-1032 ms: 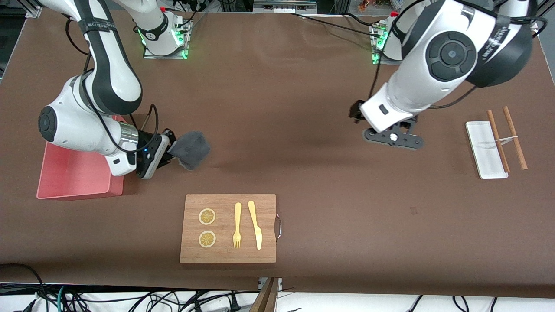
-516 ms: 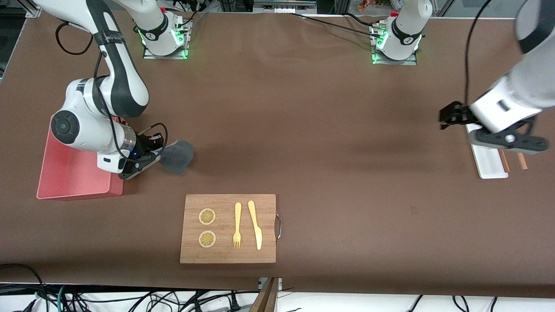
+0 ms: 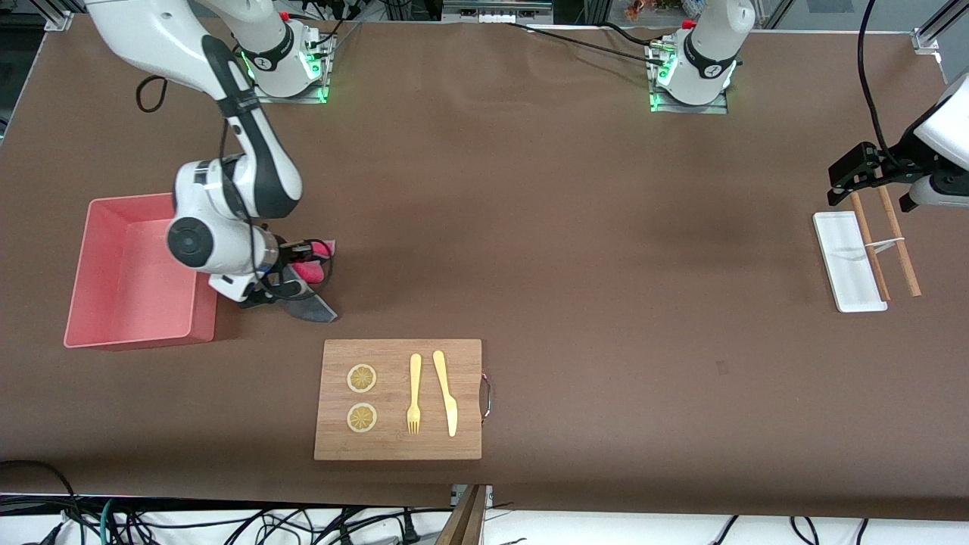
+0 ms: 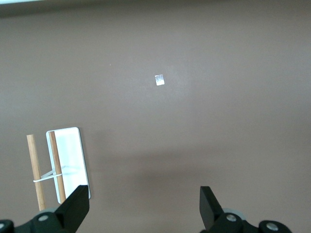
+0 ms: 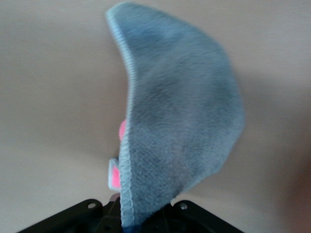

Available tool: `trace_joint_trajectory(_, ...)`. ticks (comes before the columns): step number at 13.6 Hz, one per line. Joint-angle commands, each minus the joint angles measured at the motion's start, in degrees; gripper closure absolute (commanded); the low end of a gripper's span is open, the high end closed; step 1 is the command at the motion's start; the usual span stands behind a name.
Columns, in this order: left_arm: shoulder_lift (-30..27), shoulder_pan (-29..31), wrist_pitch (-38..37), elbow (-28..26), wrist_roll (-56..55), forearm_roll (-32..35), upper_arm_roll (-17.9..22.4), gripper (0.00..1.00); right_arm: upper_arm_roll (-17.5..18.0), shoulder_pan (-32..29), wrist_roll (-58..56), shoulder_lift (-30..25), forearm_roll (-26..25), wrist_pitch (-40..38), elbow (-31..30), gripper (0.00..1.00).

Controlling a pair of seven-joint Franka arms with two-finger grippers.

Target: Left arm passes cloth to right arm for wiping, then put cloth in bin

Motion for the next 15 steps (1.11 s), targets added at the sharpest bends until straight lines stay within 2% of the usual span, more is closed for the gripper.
trace_joint_trajectory(1, -1.14, -1.12, -1.41, -1.24, -0.02, -0.67, 0.7, 0.0, -0.06, 5.49, 9.12, 1.43, 0.32, 0.27, 2.42, 1.0)
trace_joint_trajectory(3, -1.23, -0.69, -2.05, -1.16, 0.15, -1.29, 0.79, 0.0, -0.06, 10.67, 15.53, 3.27, 1.64, 0.36, 4.8, 1.0)
trace_joint_trajectory(6, -0.17, -0.6, -4.24, 2.62, -0.19, -1.55, 0.88, 0.0, -0.06, 17.53, 24.5, 6.52, 5.5, 0.27, 10.06, 1.0)
trace_joint_trajectory(8, 0.7, -0.42, -4.33, 5.16, -1.24, -2.95, 1.32, 0.0, 0.11, 19.92, 28.82, 7.76, 6.82, 0.01, 13.84, 1.0)
trace_joint_trajectory(10, 0.62, 1.68, -4.77, 6.14, -0.99, -4.1, 1.32, 0.0, 2.92, 19.93, 31.9, 8.03, 10.33, -0.17, 16.92, 1.0)
trace_joint_trajectory(12, 0.62, 1.69, -5.3, 6.14, -0.81, -3.84, 1.14, 0.0, 3.89, 19.4, 32.62, 7.76, 10.87, -1.22, 18.25, 1.0)
trace_joint_trajectory(15, 0.62, 1.69, -5.56, 6.14, -0.9, -3.84, 1.23, 0.0, 3.81, 16.16, 32.44, 7.5, 10.17, -1.49, 15.55, 1.0)
